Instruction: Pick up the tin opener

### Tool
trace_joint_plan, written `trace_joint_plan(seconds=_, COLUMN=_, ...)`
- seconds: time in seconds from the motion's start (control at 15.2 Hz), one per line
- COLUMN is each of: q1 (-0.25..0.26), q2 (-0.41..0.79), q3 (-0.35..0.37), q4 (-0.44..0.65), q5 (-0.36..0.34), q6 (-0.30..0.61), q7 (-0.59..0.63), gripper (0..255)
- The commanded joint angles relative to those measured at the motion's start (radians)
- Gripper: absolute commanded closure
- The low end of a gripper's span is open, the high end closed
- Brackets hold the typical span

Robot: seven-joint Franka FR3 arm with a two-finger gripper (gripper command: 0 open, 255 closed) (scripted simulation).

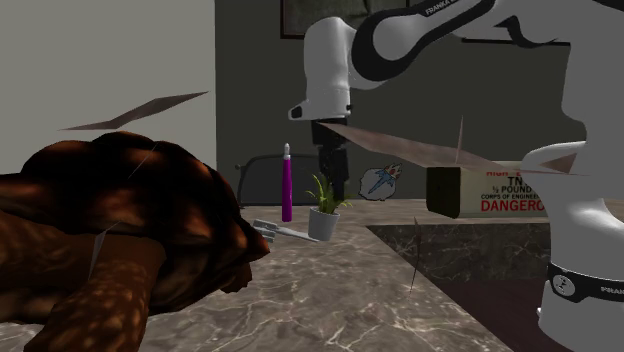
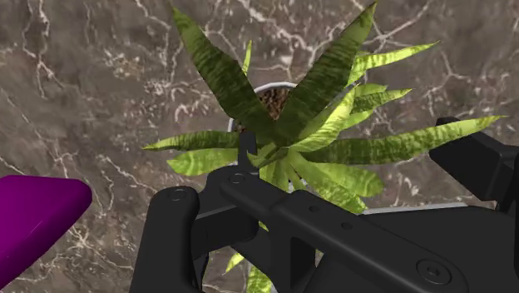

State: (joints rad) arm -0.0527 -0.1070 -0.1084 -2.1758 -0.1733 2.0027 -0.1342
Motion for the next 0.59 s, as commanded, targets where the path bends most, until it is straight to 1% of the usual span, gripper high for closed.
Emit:
trace_joint_plan(seconds=0.0, q1=-0.004, q2=0.079, q3=-0.006, q4=0.062, q5=0.001, q6=0.026, q7=-0.011, gripper=0)
trace_joint_plan(seconds=0.4, q1=-0.019, q2=0.305, q3=-0.016, q4=0.263, q5=0.014, q6=0.076, q7=-0.039, gripper=0)
trace_joint_plan(seconds=0.53, q1=-0.020, q2=0.326, q3=-0.017, q4=0.271, q5=0.014, q6=0.089, q7=-0.040, gripper=0)
